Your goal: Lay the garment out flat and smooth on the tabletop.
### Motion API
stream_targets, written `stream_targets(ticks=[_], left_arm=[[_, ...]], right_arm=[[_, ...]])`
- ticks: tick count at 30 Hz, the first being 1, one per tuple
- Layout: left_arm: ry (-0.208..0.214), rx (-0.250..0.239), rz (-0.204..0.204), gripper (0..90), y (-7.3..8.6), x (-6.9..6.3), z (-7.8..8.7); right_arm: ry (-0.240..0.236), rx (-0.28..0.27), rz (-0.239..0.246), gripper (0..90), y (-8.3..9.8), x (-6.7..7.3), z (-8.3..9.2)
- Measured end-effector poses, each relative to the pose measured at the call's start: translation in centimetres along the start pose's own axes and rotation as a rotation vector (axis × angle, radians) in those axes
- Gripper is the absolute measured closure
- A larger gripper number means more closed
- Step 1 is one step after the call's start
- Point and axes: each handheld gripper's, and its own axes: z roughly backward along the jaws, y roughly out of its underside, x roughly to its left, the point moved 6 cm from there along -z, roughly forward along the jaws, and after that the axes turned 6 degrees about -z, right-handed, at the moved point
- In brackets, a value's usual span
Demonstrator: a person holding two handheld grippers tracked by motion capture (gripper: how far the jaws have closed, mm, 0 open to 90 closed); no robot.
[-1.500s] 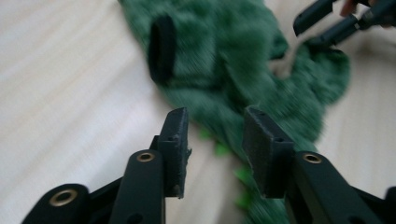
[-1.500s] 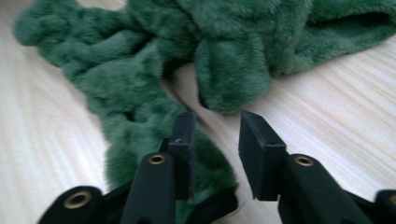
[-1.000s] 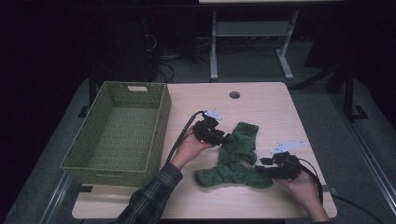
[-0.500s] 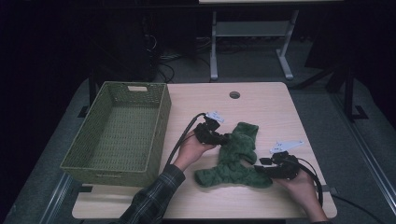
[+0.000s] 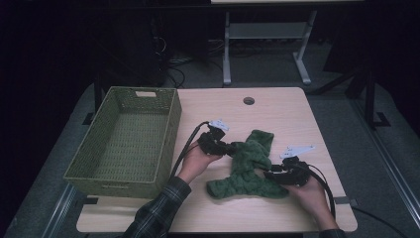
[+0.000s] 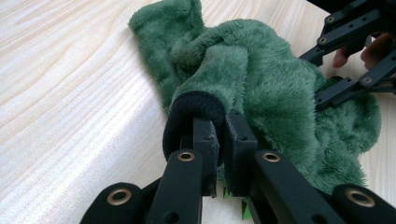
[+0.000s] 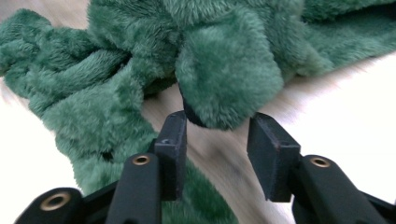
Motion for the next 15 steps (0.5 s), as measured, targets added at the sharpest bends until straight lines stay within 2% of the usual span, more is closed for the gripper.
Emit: stream_targets(ticks=[3,7,9,11,13,15], left_arm=[[0.001,0.003,0.000,84.5,0.0,0.0,0.0],[0.001,-0.011,0.012,84.5,0.1,-0.1,0.6],[0.000,-0.011,0.017,84.5,0.2,-0.2,1.0],[-0.004,-0.012,0.021,84.5,0.5,-0.4,1.6],[-0.009,-0.016,0.030,84.5,0.7,-0.6,2.3],[-0.014,-0.025,0.039,84.5,1.0,-0.9,3.0]], right_arm=[[-0.001,-0.007,-0.013,71.4,-0.3,-0.1,-0.2],[0.004,-0.038,-0.024,79.3,-0.7,-0.6,0.2],[0.015,-0.063,-0.009,80.8,-1.2,-1.2,0.8],[0.016,-0.064,-0.014,81.2,-1.5,-1.3,1.1],[0.014,-0.096,-0.003,81.7,-2.5,-1.5,2.0],[0.014,-0.100,0.006,81.8,-2.9,-1.6,2.2]])
